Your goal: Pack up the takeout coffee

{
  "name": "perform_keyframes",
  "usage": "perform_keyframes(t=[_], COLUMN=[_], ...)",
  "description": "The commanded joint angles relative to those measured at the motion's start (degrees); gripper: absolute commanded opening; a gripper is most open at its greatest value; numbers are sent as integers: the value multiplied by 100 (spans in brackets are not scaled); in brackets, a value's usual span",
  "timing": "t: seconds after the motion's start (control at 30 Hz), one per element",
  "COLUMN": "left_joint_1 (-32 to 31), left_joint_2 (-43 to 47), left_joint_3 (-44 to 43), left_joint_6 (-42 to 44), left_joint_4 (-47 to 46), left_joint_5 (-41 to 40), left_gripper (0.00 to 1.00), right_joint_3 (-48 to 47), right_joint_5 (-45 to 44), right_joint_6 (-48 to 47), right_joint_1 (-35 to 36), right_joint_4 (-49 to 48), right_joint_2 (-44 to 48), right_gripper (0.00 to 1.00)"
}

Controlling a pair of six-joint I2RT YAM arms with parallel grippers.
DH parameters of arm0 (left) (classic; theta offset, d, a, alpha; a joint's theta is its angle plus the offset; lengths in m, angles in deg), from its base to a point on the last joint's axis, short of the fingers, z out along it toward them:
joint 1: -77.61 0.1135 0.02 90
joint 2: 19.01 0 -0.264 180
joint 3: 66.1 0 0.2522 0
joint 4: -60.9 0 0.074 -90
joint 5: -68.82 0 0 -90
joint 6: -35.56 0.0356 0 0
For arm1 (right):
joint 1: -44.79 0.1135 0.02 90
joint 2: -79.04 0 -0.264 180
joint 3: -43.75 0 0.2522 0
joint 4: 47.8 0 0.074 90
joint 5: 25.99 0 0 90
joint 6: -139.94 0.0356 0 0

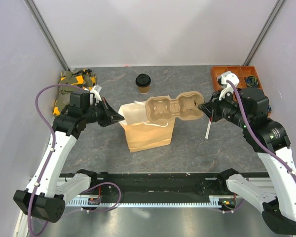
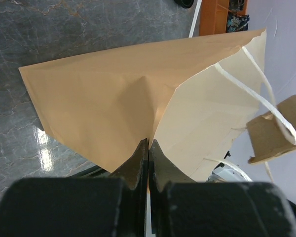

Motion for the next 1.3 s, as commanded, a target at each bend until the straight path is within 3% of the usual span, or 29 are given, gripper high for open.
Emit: perform_keyframes(t=[0.0, 0.57, 0.83, 1.07, 1.27], left_joint_1=[-26, -43, -157, -596, -1334], left_joint_2=[23, 216, 480, 446, 296], left_joint_3=[23, 93, 207, -4, -399], left_joint_6=[-184, 167, 238, 300, 230], left_joint_4=[-316, -447, -536, -544, -579], left_joint_5=[216, 32, -162, -908, -1989], left_gripper=[2, 2, 2, 2, 2], right_joint_3=[-18, 359, 456, 246, -228], right_joint_5=[-47, -591, -276, -82, -485], right_joint_6=[7, -196, -134, -257, -170], right_joint_1=[24, 15, 24, 94, 208], right_joint_4=[-498, -639, -473, 72, 362], right_joint_2=[184, 307, 228, 53, -456], right_gripper=[0, 0, 0, 0, 0])
